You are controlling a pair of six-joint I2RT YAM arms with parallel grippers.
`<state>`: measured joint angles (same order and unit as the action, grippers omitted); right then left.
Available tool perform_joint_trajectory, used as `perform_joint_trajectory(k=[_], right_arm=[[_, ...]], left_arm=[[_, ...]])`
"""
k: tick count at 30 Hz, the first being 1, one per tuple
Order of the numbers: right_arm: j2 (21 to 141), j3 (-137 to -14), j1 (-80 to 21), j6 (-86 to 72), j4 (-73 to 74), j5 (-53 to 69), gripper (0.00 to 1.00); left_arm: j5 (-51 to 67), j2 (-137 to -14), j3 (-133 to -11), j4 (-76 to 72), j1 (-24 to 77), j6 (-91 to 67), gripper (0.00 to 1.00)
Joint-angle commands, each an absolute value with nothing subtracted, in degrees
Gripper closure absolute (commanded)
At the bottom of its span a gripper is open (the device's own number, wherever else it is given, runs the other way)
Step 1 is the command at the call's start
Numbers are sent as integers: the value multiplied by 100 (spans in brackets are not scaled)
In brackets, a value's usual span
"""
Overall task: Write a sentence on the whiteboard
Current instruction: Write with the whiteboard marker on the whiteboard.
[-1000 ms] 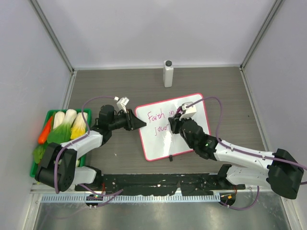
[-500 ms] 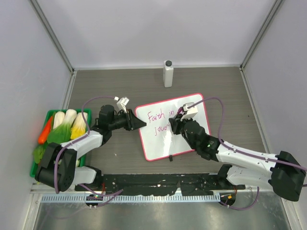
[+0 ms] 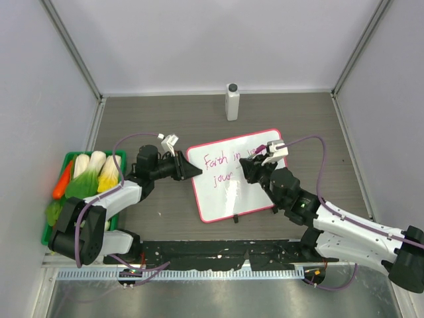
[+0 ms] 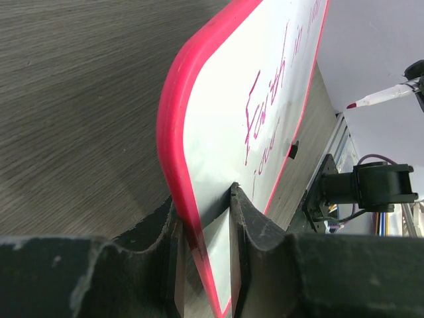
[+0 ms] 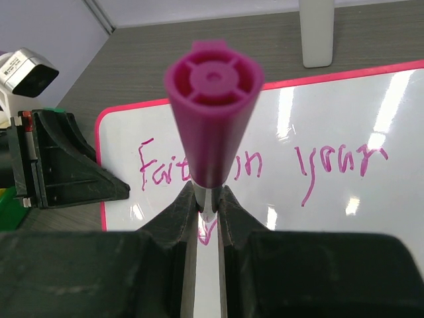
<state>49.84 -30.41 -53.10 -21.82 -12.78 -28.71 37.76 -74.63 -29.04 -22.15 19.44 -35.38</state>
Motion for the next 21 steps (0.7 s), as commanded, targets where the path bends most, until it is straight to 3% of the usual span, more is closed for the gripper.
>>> perform_joint_trajectory(k=[1, 21], right_arm=[[4860, -3023, -5186, -2338, -1213, -2699, 99], [5001, -2971, -4948, -2338, -1398, -2171, 99]], left_arm=[[2364, -7629, -2839, -1837, 1925, -2487, 100], [2356, -7620, -2813, -1881, 1934, -2487, 100]])
